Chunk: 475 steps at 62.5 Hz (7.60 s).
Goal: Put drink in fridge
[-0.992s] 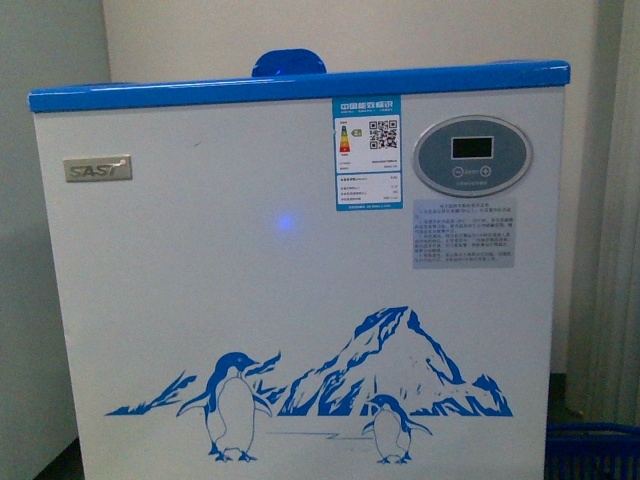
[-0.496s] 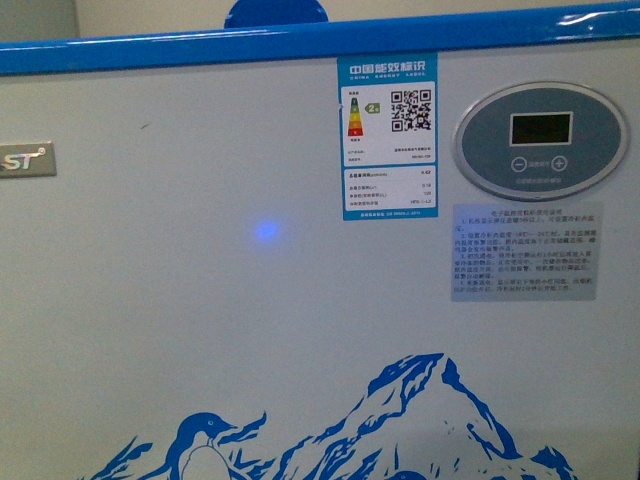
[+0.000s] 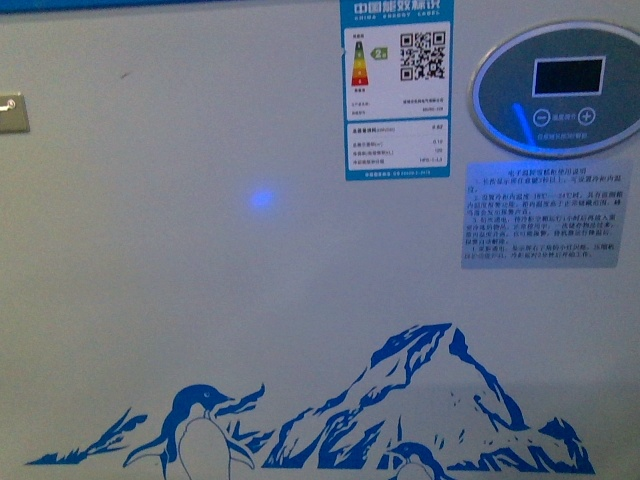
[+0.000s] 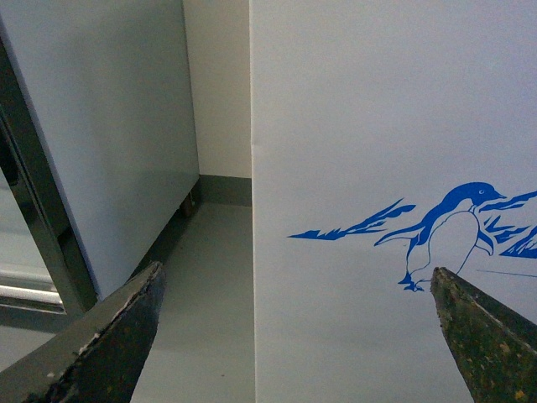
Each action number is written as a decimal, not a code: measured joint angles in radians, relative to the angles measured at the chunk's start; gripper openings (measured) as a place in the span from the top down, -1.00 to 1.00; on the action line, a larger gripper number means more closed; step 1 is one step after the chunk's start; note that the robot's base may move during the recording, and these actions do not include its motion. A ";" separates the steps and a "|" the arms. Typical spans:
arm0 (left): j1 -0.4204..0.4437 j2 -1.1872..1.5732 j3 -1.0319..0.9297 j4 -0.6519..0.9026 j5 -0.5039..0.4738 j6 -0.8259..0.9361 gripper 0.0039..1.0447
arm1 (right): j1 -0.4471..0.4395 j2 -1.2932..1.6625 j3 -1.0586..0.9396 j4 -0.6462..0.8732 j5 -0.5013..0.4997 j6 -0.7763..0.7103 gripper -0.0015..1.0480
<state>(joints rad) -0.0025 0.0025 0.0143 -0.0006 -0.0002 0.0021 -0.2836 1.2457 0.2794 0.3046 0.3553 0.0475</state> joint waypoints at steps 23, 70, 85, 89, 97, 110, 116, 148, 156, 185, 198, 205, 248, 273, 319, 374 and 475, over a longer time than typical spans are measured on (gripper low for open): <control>0.000 0.000 0.000 0.000 0.000 0.000 -0.85 | -0.016 0.973 0.375 0.376 0.151 -0.193 -0.85; 0.000 0.000 0.000 0.000 0.000 0.000 -0.85 | -0.063 1.643 1.014 0.155 0.211 -0.114 -0.85; 0.000 0.000 0.000 0.000 0.000 0.000 -0.85 | -0.099 1.718 1.144 0.052 0.215 -0.047 -0.85; 0.000 0.000 0.000 0.000 0.000 0.000 -0.85 | -0.104 1.736 1.179 0.022 0.204 -0.028 -0.85; 0.000 0.000 0.000 0.000 0.000 0.000 -0.85 | -0.112 1.770 1.241 -0.037 0.189 0.000 -0.85; 0.000 0.000 0.000 0.000 0.000 0.000 -0.85 | -0.124 1.780 1.298 -0.090 0.117 0.024 -0.85; 0.000 0.000 0.000 0.000 0.000 0.000 -0.85 | -0.127 1.781 1.294 -0.092 0.091 0.028 -0.60; 0.000 0.000 0.000 0.000 0.000 0.000 -0.85 | -0.100 1.632 1.046 -0.017 -0.042 0.002 0.17; 0.000 0.000 0.000 0.000 0.000 0.000 -0.85 | -0.073 1.527 0.946 0.028 -0.055 -0.020 0.18; 0.000 0.000 0.000 0.000 0.000 0.000 -0.85 | -0.005 0.682 0.474 0.047 -0.201 -0.142 0.20; 0.000 0.000 0.000 0.000 0.000 0.000 -0.85 | -0.010 0.262 0.417 -0.122 -0.292 -0.118 0.20; 0.000 0.000 0.000 0.000 0.000 0.000 -0.85 | -0.016 0.074 0.428 -0.206 -0.338 -0.089 0.20; 0.000 0.000 0.000 0.000 0.000 0.000 -0.85 | 0.187 -0.649 0.463 -0.468 -0.227 0.110 0.20; 0.000 0.000 0.000 0.000 0.000 0.000 -0.85 | 0.292 -0.781 0.456 -0.456 -0.127 0.117 0.20; 0.000 0.000 0.000 0.000 0.000 0.000 -0.85 | 0.264 -0.788 0.397 -0.432 -0.122 0.114 0.20; 0.000 0.000 0.000 0.000 0.000 0.000 -0.85 | 0.264 -0.795 0.395 -0.433 -0.122 0.114 0.21; -0.243 1.545 0.953 0.279 0.594 1.192 -0.85 | 0.262 -0.795 0.396 -0.433 -0.123 0.115 0.21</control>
<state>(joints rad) -0.2451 1.5471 0.9668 0.2783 0.5941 1.1938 -0.0219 0.4507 0.6754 -0.1287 0.2325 0.1623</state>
